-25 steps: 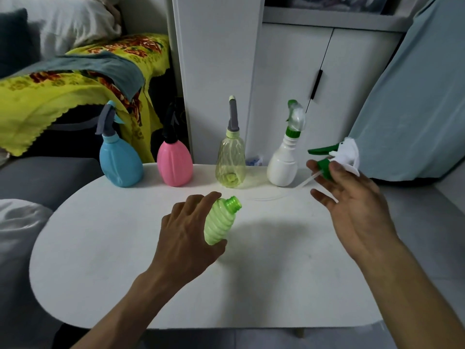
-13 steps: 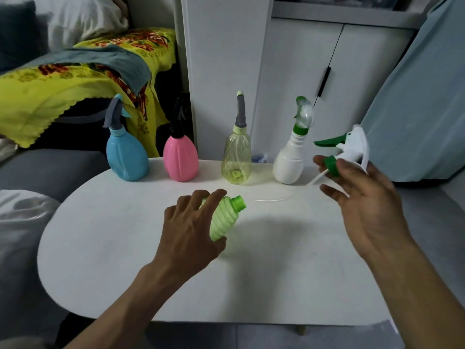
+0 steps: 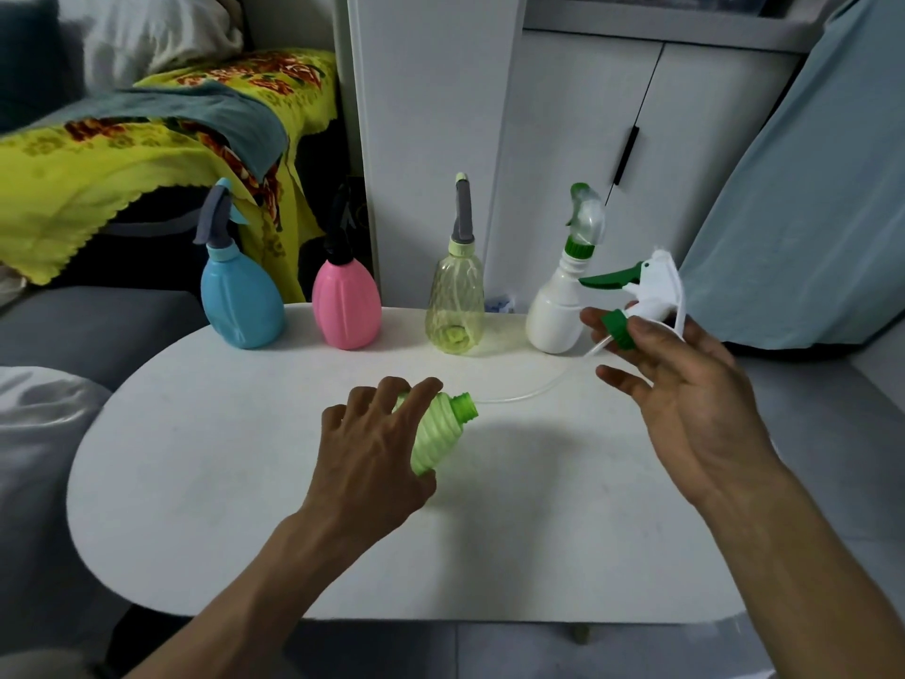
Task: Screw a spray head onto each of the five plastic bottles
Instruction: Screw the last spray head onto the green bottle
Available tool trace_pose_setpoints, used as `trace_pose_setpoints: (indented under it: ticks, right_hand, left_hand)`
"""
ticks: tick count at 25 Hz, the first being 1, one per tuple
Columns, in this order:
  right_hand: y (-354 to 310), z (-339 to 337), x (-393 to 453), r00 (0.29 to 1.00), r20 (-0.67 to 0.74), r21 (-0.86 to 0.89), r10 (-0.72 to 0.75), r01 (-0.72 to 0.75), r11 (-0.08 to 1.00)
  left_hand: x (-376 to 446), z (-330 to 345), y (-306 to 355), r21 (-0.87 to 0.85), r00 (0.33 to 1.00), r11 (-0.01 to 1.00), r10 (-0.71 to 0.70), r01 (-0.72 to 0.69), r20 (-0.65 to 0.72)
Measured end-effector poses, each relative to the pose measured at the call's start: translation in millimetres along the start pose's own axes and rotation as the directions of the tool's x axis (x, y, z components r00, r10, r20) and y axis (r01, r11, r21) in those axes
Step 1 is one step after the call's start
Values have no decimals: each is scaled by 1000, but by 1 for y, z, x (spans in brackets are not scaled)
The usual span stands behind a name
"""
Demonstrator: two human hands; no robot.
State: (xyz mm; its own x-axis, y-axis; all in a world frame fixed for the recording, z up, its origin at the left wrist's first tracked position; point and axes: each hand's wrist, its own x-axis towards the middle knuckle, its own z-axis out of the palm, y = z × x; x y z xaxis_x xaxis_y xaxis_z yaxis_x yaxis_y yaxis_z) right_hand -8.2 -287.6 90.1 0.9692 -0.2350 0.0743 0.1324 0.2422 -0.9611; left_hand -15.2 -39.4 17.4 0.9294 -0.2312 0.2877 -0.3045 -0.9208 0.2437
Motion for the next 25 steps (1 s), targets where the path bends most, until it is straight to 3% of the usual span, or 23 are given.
trace_pose_setpoints:
  ticks: [4,9,17,21,25]
  right_hand:
    - [4,4,-2,1000,22,-34,5,-4,999]
    - [-5,-6,3,998,-57,23,10,-8,1000]
    - [29,22,-10,988,93,-10,122,-122,992]
    - [51,41,-20,981,126,-107,150,-137,985]
    - [58,44,-18,977,119,-175,178,-156,972]
  left_hand:
    - [0,1,1,-13,999,999,47,-47,-17]
    - [0,0,-1,-51,999,999,17,-19,-28]
    - [0,0,6,-112,989,985,121,-130,-80]
    - [1,-3,6,-139,986,985,76,-97,-151]
    - [-1,-8,2,-110,976,984,118,-140,-182]
